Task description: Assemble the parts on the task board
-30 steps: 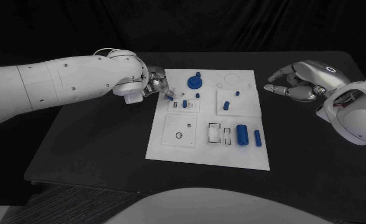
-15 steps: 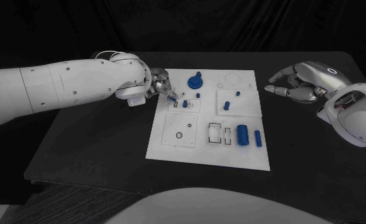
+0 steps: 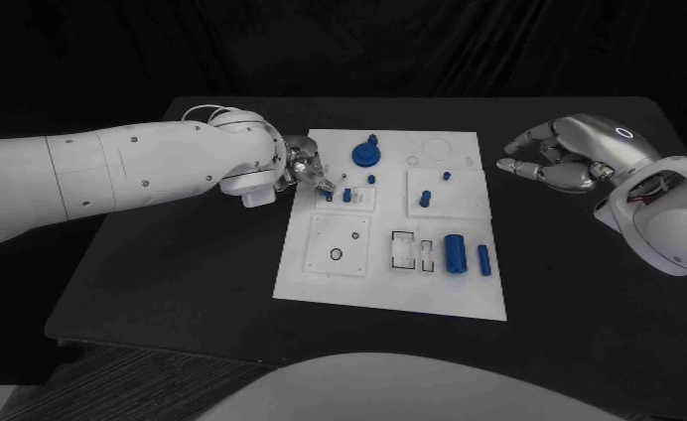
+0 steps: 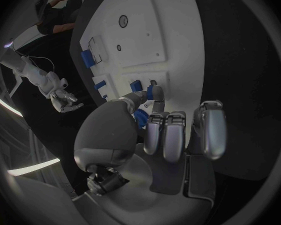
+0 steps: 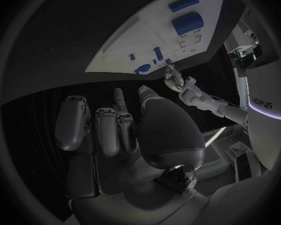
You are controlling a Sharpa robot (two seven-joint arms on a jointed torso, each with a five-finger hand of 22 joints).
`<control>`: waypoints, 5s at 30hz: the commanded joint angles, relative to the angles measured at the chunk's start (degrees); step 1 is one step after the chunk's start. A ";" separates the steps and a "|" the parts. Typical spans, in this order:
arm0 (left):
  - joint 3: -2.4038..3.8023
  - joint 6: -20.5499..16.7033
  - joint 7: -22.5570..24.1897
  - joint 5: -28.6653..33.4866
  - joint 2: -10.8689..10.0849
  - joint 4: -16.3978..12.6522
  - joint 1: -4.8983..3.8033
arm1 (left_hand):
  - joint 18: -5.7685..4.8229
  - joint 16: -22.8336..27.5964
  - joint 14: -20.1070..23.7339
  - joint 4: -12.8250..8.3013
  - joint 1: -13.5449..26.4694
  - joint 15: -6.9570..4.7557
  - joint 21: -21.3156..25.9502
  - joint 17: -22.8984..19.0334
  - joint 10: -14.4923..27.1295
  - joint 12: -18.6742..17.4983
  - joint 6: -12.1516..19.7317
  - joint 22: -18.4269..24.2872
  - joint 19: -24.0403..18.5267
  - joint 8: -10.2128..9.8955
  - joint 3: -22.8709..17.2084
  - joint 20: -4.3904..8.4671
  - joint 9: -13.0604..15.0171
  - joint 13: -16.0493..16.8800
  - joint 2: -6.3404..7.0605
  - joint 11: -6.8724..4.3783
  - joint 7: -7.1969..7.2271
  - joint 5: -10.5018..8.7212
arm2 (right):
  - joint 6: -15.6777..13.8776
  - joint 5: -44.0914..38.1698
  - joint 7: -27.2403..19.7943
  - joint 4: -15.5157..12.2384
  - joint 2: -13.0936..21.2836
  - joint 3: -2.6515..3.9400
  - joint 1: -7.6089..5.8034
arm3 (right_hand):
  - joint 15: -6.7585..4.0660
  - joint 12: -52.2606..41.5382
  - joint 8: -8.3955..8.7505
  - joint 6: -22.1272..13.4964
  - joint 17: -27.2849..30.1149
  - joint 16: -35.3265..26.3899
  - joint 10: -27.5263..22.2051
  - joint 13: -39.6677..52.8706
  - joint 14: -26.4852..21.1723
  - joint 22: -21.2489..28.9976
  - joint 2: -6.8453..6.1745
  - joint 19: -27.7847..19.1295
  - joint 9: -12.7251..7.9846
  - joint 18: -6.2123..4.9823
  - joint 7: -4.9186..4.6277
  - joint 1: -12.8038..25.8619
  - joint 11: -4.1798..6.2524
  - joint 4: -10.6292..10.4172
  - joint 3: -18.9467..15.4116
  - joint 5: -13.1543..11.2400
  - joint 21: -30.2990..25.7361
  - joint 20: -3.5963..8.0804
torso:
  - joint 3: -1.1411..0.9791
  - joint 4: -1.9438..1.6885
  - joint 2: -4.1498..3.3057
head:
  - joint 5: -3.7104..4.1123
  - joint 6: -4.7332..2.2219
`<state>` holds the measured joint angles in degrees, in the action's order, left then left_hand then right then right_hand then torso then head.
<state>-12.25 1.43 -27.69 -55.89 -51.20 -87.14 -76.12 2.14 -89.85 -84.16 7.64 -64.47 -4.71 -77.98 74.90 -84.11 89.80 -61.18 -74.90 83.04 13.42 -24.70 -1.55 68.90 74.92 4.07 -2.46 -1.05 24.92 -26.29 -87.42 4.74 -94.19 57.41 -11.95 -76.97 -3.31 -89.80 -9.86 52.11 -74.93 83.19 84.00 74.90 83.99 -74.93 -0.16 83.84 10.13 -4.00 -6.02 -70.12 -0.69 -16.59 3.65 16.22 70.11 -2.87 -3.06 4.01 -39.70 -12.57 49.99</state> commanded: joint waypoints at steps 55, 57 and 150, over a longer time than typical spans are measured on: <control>0.03 3.84 0.21 -1.15 1.06 0.76 0.81 | 1.18 -0.15 -5.84 2.33 5.01 0.07 2.06 15.10 -5.89 0.20 0.30 -10.61 -0.55 -0.90 4.35 -0.27 -1.25 15.08 -1.14 0.20 -0.51 -14.33 | -1.14 0.20 -1.19 0.13 -0.32 0.04 0.41 | -0.01 -0.20 -0.01 0.89 -5.17 -0.08 6.00 15.10 3.99 -9.38 0.31 -0.10 -0.20 -0.21 0.21 -0.82 0.05 0.20 0.20 2.99 0.17 0.01 | -0.06 0.05 0.01 | 0.11 0.01; 0.03 4.07 0.10 -1.15 1.08 0.84 0.81 | 1.18 -0.15 -5.84 3.52 6.23 0.19 2.12 15.10 -5.89 0.20 0.28 -10.62 -0.53 -0.91 6.22 -0.37 -1.36 15.08 -1.25 0.33 -0.65 -15.73 | -1.08 0.20 -1.16 0.17 -0.37 0.04 0.44 | -0.01 -0.20 -0.01 0.89 -5.17 -0.08 6.00 15.10 3.99 -9.38 0.31 -0.10 -0.20 -0.21 0.21 -0.82 0.05 0.20 0.20 2.99 0.17 0.01 | -0.06 0.08 0.03 | 0.03 0.01; 0.06 5.55 -0.44 -2.47 0.87 0.87 0.87 | 1.31 -0.15 -5.84 7.80 0.94 -0.48 3.07 15.10 -5.89 0.20 1.76 -10.53 -0.52 5.32 15.74 0.21 -0.74 15.08 -5.57 -0.56 0.50 7.13 | -0.60 0.20 -1.04 1.09 -1.35 0.04 1.14 | 0.07 -0.20 0.38 1.10 -5.08 -0.09 6.00 15.10 4.01 -9.38 0.38 -0.06 -0.79 -0.23 0.11 -2.11 -0.05 0.16 1.45 8.83 -0.22 -0.04 | -0.07 0.11 0.10 | -0.07 0.01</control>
<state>-12.15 6.27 -28.15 -58.15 -50.42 -86.25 -75.37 3.08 -89.85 -83.94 15.40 -62.83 -4.92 -75.10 74.91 -83.97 89.80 -59.28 -74.93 82.50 18.76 -8.57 -1.68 68.08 74.92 -1.50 -2.59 -0.72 31.80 -26.96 -87.09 3.42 -93.11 56.08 -11.95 -75.99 -3.32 -89.80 -9.86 52.93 -74.90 83.19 84.00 74.90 83.99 -74.94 0.37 83.84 9.39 -4.00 -5.82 -71.72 -0.69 -16.43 4.77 24.84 70.11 -2.87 -3.13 4.07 -39.62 -12.60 49.99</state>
